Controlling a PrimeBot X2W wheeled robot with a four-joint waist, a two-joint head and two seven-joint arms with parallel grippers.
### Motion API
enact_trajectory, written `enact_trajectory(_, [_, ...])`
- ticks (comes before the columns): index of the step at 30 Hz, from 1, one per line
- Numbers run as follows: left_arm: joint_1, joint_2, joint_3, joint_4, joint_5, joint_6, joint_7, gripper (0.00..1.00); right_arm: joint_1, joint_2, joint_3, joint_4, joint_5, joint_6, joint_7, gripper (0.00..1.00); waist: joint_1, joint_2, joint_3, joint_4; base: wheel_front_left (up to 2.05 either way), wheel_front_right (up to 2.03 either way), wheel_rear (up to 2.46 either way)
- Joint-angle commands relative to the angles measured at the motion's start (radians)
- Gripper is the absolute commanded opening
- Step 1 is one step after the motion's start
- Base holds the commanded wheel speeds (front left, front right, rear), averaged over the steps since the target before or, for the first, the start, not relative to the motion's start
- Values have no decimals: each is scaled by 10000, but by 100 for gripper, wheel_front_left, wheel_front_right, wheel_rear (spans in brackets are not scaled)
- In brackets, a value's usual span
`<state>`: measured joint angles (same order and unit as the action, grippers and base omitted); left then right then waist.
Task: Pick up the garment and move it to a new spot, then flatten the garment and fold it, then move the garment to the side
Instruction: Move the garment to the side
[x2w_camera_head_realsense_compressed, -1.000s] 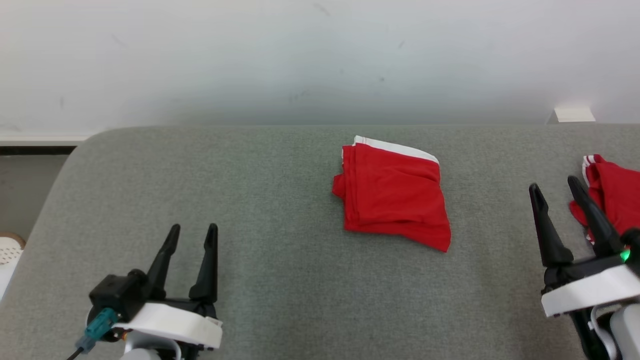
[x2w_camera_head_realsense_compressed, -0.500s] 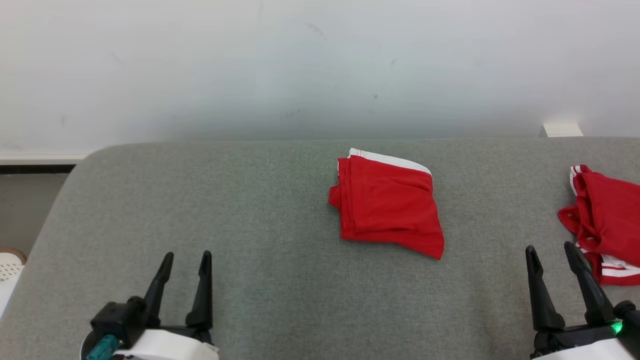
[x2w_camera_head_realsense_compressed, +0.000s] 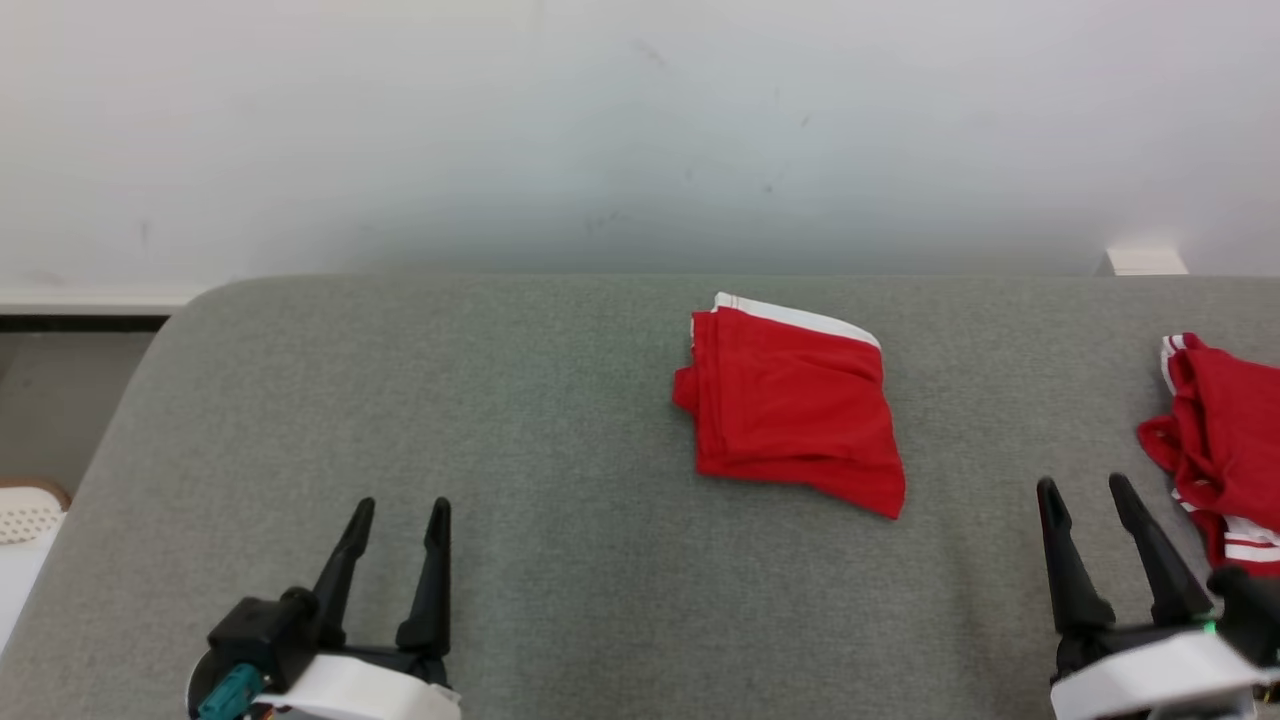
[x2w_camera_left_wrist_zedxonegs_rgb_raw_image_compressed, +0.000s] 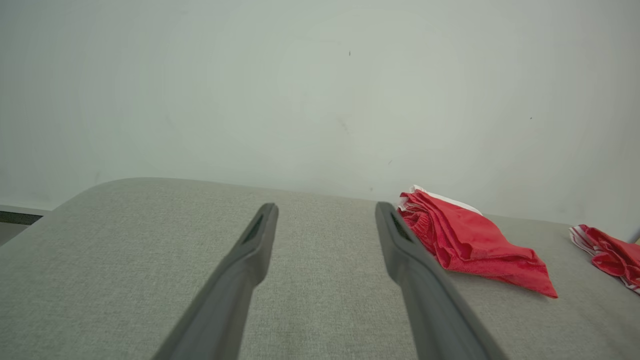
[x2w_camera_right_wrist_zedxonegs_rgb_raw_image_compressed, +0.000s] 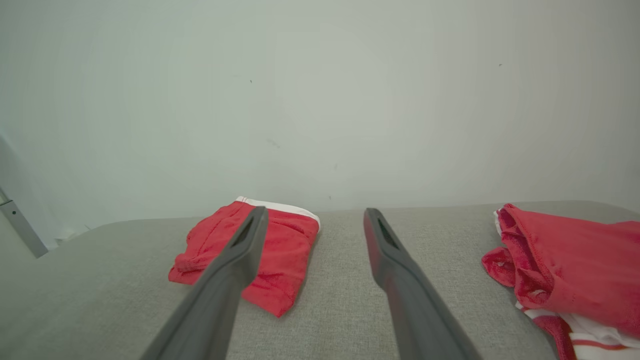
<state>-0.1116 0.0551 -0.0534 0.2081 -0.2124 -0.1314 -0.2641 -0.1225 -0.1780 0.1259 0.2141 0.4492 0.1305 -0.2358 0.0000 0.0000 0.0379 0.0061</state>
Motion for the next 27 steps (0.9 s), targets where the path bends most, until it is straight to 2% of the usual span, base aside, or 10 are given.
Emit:
enact_trajectory(1, [-124,26,-67,-43,-95,16,8,100,-470,-174,63,303,178,-3,261,100,0,0,141,163,0,0,0])
enact_trajectory(6, [-430,76,-241,-67,-208,15,8,100,-2341,-301,71,1517,968,-3,1175,100,0,0,589,739,0,0,0])
enact_trajectory(14, [-827,75,-442,-60,-336,15,8,100,-4930,-643,-189,4410,1470,-1,2983,100,0,0,1302,2139,0,0,0])
enact_trajectory(22, [-928,40,-407,-20,-414,14,8,100,-6232,-831,-616,6982,1751,-1,3960,100,0,0,1643,3165,0,0,0])
enact_trajectory(27, [-955,21,-398,-3,-439,14,8,100,-6599,-840,-913,8785,1813,-1,4884,100,0,0,1691,3479,0,0,0])
